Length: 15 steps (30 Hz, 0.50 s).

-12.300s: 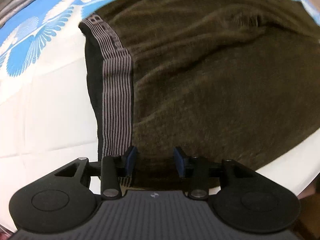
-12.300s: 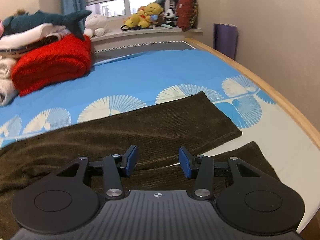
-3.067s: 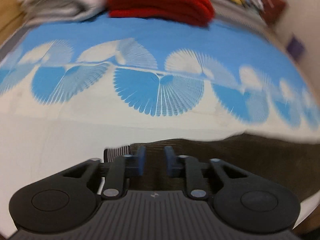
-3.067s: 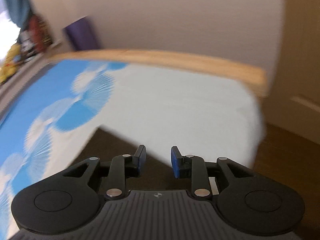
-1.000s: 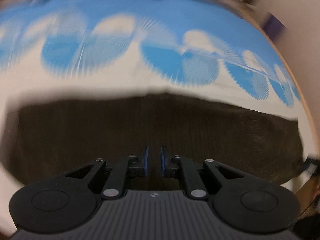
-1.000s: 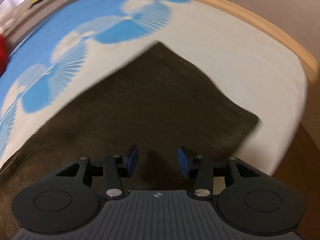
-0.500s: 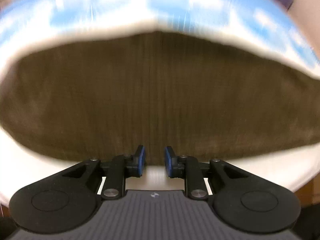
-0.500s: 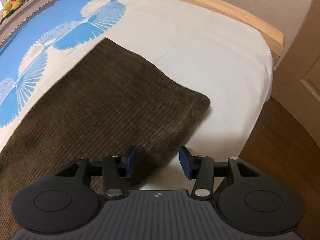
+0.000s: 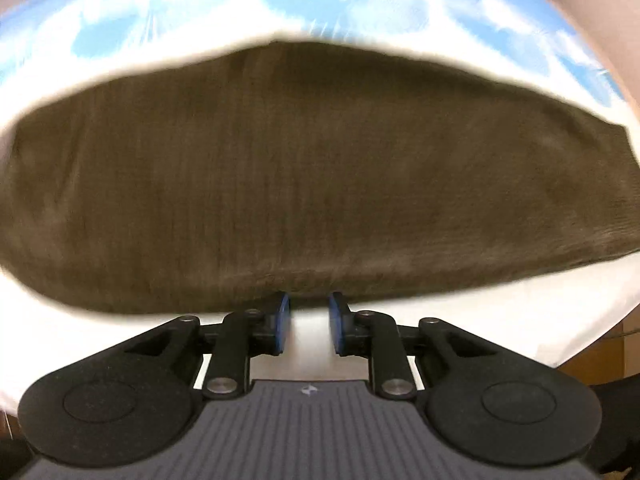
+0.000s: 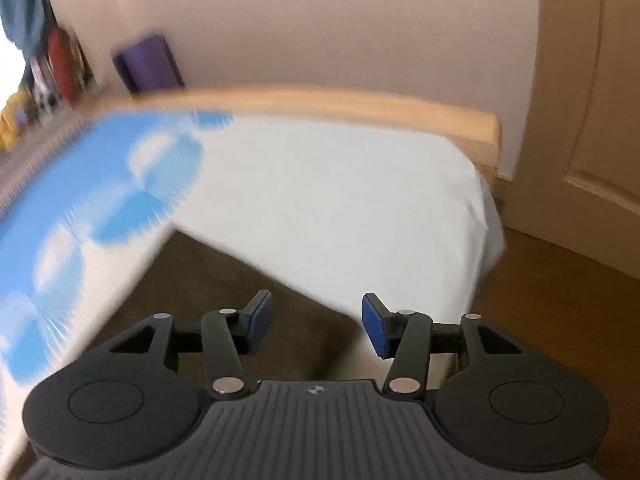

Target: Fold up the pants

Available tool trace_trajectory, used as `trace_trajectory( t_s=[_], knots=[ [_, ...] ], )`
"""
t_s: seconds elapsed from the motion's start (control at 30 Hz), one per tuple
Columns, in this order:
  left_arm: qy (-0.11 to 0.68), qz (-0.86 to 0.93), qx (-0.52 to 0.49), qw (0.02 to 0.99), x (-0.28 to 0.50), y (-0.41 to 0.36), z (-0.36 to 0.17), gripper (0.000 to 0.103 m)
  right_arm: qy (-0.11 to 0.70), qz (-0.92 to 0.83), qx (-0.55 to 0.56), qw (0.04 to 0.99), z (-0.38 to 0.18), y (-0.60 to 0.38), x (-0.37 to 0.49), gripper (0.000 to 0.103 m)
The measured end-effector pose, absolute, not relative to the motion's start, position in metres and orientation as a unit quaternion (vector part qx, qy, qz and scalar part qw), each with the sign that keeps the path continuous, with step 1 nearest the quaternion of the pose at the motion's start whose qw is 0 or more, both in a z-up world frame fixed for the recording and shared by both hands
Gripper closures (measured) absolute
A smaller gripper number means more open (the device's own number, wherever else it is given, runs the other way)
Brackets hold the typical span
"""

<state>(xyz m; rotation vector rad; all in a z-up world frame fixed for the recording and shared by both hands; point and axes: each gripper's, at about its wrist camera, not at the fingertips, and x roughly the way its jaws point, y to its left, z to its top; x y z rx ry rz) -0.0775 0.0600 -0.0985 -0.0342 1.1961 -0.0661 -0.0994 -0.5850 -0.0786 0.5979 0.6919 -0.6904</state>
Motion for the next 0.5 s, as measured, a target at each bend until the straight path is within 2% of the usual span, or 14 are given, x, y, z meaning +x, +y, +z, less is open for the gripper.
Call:
trace_trajectory(
  t_s=[0.27,0.5],
  knots=[
    [0.539,-0.013,-0.067,0.839,-0.069,0.075,-0.093,0.079,0.374,-0.322,0.311,0.812,-0.107,-0.593,-0.102,0.050],
    [0.533,-0.019,-0.060,0.844,-0.065,0.070,-0.088,0.079,0.360,-0.338,0.410,0.767,-0.131,-0.617,-0.106,0.049]
  ],
)
